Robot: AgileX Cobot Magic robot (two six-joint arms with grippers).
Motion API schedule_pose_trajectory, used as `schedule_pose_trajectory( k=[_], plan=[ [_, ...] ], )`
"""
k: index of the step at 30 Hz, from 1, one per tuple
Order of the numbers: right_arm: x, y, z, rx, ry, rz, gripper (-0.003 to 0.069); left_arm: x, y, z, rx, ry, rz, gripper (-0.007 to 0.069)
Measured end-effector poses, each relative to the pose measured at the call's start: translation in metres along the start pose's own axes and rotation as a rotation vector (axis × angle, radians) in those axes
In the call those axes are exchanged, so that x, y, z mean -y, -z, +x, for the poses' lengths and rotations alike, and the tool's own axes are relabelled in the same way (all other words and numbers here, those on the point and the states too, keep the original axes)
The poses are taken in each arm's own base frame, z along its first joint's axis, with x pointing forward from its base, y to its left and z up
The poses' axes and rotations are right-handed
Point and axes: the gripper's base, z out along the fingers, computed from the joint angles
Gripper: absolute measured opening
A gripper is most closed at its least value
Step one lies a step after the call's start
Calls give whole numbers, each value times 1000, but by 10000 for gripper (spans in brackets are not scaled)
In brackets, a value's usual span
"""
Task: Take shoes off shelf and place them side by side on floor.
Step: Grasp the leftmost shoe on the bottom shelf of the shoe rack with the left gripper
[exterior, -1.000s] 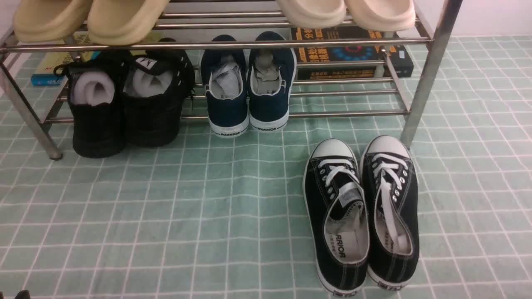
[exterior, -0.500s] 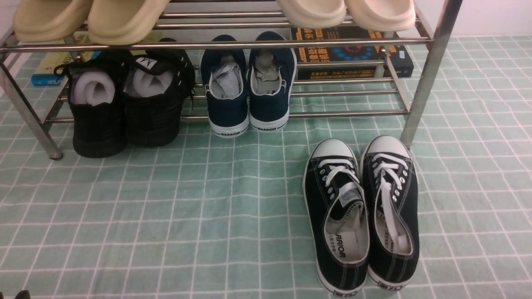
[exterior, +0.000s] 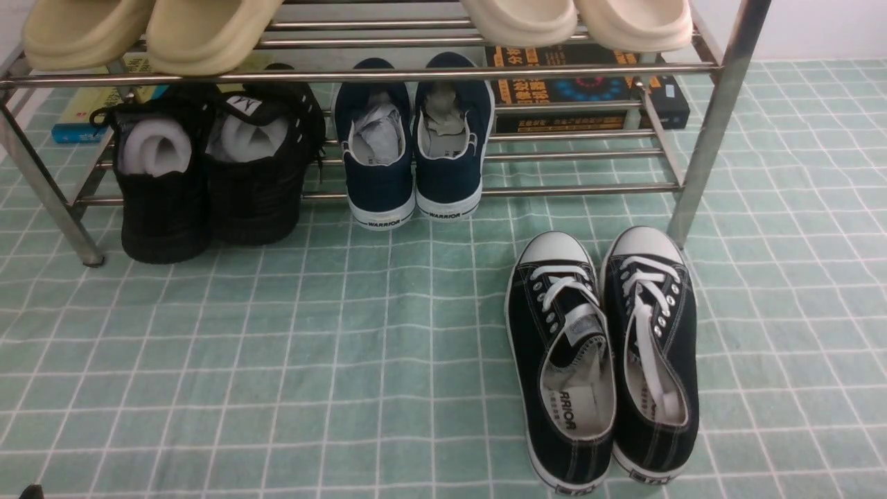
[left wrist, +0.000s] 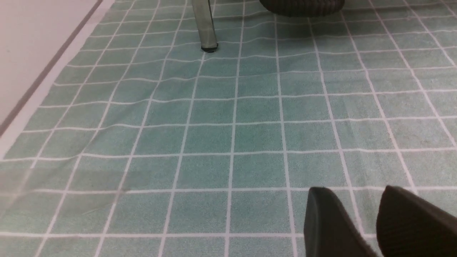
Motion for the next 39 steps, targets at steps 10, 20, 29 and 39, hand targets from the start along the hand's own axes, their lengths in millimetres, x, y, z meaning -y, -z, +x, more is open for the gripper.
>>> schedule_pose_trajectory(
  k=[10, 20, 29, 39],
  plan=[
    [0, 0, 0, 0, 0, 0, 202, 3, 0, 0, -6, 474, 37, 242],
    [0, 0, 0, 0, 0, 0, 202, 16, 1, -2, -105, 1470, 158, 242],
    [0, 0, 0, 0, 0, 0, 202, 11, 1, -4, -46, 1415, 137, 214],
    [0, 0, 0, 0, 0, 0, 202, -5, 38, -113, 174, 1052, 231, 3]
  ],
)
